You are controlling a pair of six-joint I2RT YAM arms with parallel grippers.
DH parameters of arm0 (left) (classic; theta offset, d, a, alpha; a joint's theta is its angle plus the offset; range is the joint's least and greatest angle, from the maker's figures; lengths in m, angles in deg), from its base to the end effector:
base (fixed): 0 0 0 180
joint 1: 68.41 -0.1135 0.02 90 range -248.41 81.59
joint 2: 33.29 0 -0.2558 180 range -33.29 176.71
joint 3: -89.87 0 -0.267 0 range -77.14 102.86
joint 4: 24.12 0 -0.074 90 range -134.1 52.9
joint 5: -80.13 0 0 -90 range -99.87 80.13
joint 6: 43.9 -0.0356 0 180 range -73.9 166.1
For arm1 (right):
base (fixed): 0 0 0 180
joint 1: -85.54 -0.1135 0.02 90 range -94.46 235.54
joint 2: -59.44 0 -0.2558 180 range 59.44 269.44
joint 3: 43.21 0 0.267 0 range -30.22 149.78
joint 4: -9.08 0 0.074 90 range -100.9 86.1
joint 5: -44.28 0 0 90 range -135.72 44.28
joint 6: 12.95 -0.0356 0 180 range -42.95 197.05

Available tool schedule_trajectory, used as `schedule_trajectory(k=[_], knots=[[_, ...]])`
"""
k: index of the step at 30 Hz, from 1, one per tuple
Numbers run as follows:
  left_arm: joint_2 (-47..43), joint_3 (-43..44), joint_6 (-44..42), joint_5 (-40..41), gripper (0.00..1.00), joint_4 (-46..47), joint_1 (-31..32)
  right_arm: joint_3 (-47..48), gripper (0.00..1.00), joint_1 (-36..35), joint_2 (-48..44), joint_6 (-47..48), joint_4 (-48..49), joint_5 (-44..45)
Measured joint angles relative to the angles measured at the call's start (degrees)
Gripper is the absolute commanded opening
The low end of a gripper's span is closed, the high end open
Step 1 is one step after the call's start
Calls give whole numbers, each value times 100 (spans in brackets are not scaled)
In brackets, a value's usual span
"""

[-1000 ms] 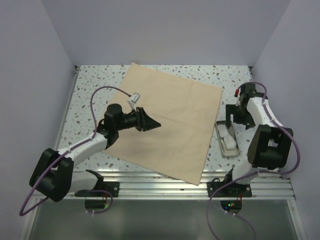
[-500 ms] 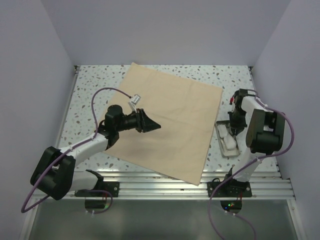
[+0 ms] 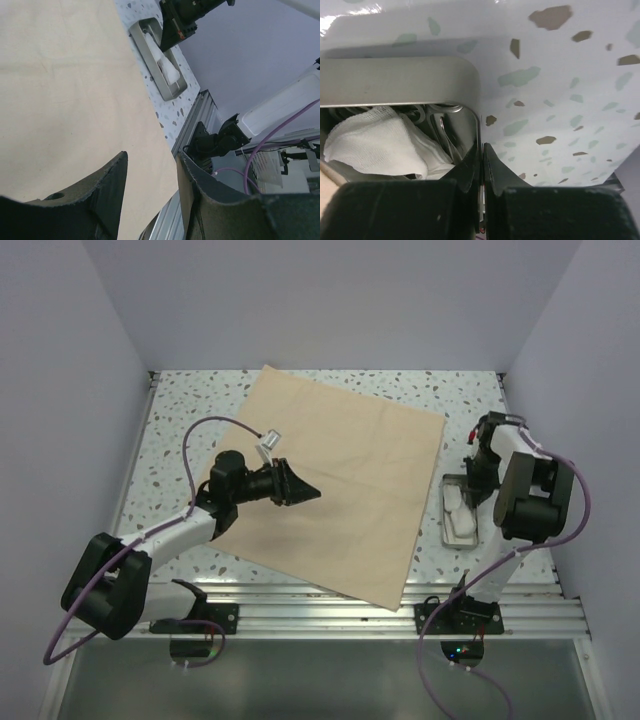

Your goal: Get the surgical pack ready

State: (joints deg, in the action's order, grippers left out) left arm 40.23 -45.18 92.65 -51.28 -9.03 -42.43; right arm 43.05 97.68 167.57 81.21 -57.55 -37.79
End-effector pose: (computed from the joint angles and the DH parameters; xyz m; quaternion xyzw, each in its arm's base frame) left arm 0.2413 -0.1438 0.2076 0.0843 0.7618 -0.5665 0.3028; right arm 0.3414 -0.0785 0.1479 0.0703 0.9950 -0.0703 0.0031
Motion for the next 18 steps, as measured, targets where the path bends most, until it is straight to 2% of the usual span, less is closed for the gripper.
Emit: schedule_trajectory(k=[6,10,18], knots=[[-17,0,0,203,46,-129,-2,662,0,13,-393,55,-142,-17],[-83,63,-46,492,45,-527,-4,1209,0,-339,-557,-61,-315,9],[11,957,-433,1425,47,-2009,-11,1945,0,-2409,-199,-1663,-507,-129]])
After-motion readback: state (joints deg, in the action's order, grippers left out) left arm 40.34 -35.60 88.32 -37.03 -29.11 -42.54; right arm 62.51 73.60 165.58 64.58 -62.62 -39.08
